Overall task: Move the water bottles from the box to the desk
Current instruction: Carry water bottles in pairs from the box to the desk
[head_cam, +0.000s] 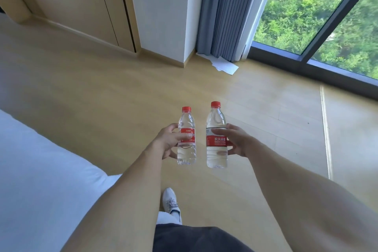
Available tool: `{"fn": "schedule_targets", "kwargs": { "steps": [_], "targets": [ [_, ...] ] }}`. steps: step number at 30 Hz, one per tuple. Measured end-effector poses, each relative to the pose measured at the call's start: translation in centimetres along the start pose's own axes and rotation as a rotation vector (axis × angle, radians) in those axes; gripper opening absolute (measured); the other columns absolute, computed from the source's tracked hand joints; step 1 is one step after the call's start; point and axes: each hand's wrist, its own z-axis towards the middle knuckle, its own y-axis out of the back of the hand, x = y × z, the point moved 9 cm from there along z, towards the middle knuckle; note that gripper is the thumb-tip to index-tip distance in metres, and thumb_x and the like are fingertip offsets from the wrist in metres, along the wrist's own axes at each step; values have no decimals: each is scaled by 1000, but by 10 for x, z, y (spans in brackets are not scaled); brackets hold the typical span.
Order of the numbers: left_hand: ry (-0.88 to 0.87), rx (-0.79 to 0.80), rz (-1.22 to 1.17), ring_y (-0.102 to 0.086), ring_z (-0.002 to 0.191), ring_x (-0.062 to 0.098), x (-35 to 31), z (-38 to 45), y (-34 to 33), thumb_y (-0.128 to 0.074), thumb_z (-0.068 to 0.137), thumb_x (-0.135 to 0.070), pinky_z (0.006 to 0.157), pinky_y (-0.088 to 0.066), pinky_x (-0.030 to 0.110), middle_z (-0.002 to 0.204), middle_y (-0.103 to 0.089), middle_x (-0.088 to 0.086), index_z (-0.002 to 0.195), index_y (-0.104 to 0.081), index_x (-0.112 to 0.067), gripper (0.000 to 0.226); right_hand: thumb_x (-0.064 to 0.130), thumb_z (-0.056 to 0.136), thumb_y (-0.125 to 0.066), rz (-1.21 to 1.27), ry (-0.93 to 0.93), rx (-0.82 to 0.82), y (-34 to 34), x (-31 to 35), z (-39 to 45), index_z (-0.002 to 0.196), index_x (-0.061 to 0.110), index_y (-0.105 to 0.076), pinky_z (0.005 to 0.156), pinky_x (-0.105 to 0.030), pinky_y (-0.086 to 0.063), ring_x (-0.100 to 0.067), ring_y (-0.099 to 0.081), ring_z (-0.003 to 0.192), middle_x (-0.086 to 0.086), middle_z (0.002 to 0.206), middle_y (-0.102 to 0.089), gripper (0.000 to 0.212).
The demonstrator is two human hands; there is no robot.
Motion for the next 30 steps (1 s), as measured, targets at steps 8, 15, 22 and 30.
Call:
{"fn": "schedule_targets", "kwargs": {
  "steps": [8, 15, 22, 30],
  "targets": [
    [-29, -81, -45, -74, 87, 24, -119, 81, 89, -85, 78, -14, 65, -59, 57, 112, -73, 8, 136, -53, -24, 67, 25, 81, -81, -53, 25, 45, -55, 132, 110, 112, 16, -63, 84, -57, -57, -27, -72, 92, -8, 94, -75, 37],
    [-34, -214, -101, -76, 88, 23, -175, 130, 173, -85, 79, -16, 64, -59, 56, 124, -69, 8, 138, -52, -24, 68, 25, 81, -81, -129, 40, 170, -128, 215, 194, 111, 12, -61, 87, -60, -55, -30, -70, 96, -11, 99, -73, 39],
    [-43, -426, -152, -75, 92, 22, -224, 183, 266, -86, 78, -20, 70, -59, 62, 116, -71, 5, 132, -52, -26, 64, 23, 82, -80, -199, 47, 330, -205, 294, 296, 109, 12, -63, 89, -60, -55, -31, -70, 96, -12, 99, -72, 34],
    [-82, -573, -273, -75, 77, 19, -315, 232, 348, -84, 78, -19, 69, -58, 59, 90, -78, 2, 119, -61, -25, 47, 25, 79, -82, -317, 53, 516, -289, 413, 398, 114, 12, -65, 87, -57, -56, -26, -71, 91, -10, 101, -73, 41]
  ]
}}
